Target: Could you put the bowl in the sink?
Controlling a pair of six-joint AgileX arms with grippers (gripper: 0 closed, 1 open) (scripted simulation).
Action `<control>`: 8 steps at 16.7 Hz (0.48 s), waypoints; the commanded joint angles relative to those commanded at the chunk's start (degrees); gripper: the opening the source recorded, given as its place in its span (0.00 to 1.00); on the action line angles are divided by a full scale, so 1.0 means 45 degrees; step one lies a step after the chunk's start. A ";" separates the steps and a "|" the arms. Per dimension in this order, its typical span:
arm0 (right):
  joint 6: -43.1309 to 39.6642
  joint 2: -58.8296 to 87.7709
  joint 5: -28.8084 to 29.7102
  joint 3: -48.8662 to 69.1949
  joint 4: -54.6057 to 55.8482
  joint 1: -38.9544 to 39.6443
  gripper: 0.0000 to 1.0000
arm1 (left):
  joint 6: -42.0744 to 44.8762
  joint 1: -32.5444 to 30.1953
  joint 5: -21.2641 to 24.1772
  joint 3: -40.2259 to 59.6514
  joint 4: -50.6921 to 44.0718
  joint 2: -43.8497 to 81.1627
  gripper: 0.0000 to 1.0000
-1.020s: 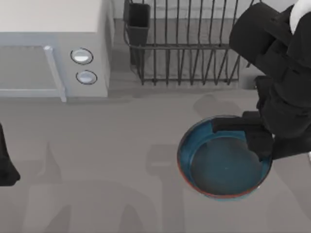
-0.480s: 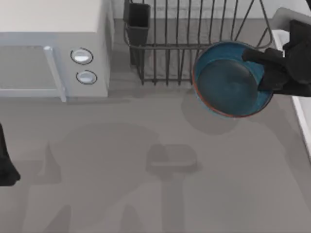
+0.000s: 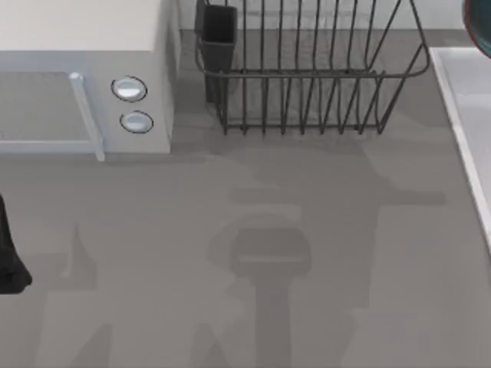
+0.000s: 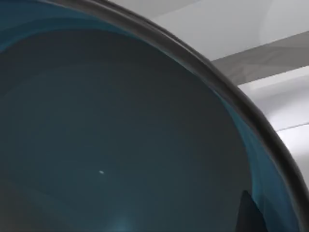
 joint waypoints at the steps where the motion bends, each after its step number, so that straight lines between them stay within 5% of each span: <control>1: -0.0180 0.0024 -0.0100 -0.0200 0.0857 -0.0408 0.00 | 0.0000 0.0000 0.0000 0.0000 0.0000 0.0000 1.00; 8: -0.1673 0.0482 -0.0955 -0.2684 0.7380 -0.3540 0.00 | 0.0000 0.0000 0.0000 0.0000 0.0000 0.0000 1.00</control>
